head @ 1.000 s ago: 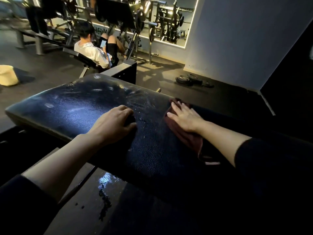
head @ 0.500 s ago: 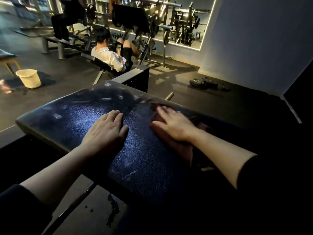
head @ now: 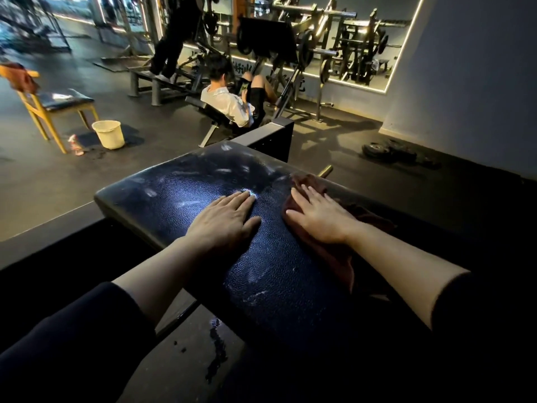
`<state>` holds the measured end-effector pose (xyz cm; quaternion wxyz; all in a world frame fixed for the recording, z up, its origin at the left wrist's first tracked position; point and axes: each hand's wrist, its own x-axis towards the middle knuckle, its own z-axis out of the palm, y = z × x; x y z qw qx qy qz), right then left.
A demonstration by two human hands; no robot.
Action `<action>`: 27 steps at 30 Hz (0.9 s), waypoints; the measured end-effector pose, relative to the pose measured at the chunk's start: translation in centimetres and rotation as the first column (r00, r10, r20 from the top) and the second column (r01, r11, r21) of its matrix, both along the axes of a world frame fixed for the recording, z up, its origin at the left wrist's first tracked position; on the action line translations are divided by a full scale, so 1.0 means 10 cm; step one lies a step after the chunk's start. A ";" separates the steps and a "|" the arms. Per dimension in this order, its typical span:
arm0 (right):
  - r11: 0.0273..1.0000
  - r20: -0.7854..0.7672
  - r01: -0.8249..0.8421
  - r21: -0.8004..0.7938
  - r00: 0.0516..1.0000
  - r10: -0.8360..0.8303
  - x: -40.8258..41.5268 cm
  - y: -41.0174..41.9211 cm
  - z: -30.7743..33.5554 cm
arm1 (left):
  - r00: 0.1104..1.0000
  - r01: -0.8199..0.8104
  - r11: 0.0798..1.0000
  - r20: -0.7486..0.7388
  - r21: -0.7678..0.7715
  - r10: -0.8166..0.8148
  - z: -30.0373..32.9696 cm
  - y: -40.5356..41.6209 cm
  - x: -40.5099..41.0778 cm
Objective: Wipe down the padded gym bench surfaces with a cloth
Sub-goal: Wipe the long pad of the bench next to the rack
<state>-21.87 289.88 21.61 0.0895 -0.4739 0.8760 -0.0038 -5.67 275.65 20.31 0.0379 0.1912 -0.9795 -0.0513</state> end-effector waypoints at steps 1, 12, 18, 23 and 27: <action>1.000 0.000 -0.025 -0.004 1.000 0.025 0.05 0.12 -0.01 | 1.000 -0.002 1.000 -0.002 0.000 0.002 0.00 0.01 0.00; 0.995 -0.001 0.096 -0.022 0.995 -0.096 -0.14 0.00 0.03 | 0.993 0.110 0.993 -0.056 0.046 -0.107 0.12 0.72 -0.05; 0.998 0.036 0.064 -0.017 0.997 -0.063 -0.13 0.76 0.05 | 0.996 0.084 0.996 0.045 -0.009 -0.083 0.00 0.90 -0.12; 0.978 0.020 0.208 0.029 0.978 -0.209 -0.27 0.95 0.09 | 0.993 0.096 0.995 0.070 -0.017 -0.095 0.01 0.94 -0.12; 0.996 0.025 0.090 0.008 0.996 -0.090 0.11 1.05 0.12 | 0.985 0.139 0.990 0.104 -0.026 -0.136 0.03 0.96 -0.09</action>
